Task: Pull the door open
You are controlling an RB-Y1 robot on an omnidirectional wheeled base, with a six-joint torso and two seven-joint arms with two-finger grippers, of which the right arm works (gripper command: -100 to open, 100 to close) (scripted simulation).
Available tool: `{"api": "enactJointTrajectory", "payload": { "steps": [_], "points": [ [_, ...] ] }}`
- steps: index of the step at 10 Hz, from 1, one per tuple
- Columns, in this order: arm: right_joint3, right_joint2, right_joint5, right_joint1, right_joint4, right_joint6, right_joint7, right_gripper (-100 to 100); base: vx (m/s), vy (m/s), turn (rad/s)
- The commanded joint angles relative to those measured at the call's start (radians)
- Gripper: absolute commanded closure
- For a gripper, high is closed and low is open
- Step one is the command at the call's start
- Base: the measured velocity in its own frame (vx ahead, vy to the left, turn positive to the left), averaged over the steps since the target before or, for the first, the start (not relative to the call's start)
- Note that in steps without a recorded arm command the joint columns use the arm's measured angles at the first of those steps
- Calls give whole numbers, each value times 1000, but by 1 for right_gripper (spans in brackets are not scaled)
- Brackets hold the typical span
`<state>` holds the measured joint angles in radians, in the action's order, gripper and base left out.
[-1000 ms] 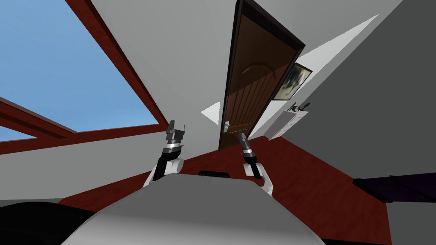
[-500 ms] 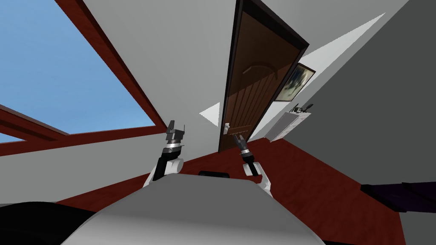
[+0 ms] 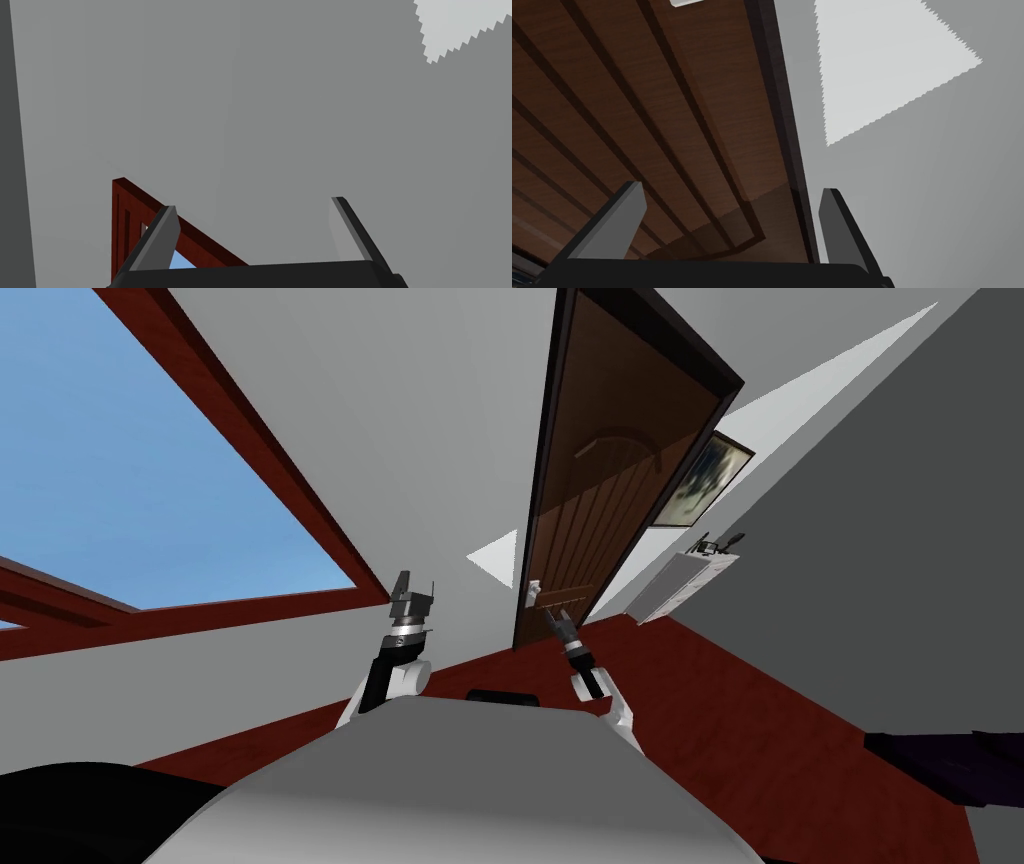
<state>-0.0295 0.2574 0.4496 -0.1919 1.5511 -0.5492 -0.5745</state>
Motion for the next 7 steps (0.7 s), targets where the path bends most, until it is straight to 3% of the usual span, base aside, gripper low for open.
{"api": "enactJointTrajectory", "payload": {
  "steps": [1,7],
  "points": [
    [-9,10,31,14,-29,17,-31,-100,108,-20,15],
    [-21,41,111,61,-152,29,-115,-100,97,-11,12]
  ]
}}
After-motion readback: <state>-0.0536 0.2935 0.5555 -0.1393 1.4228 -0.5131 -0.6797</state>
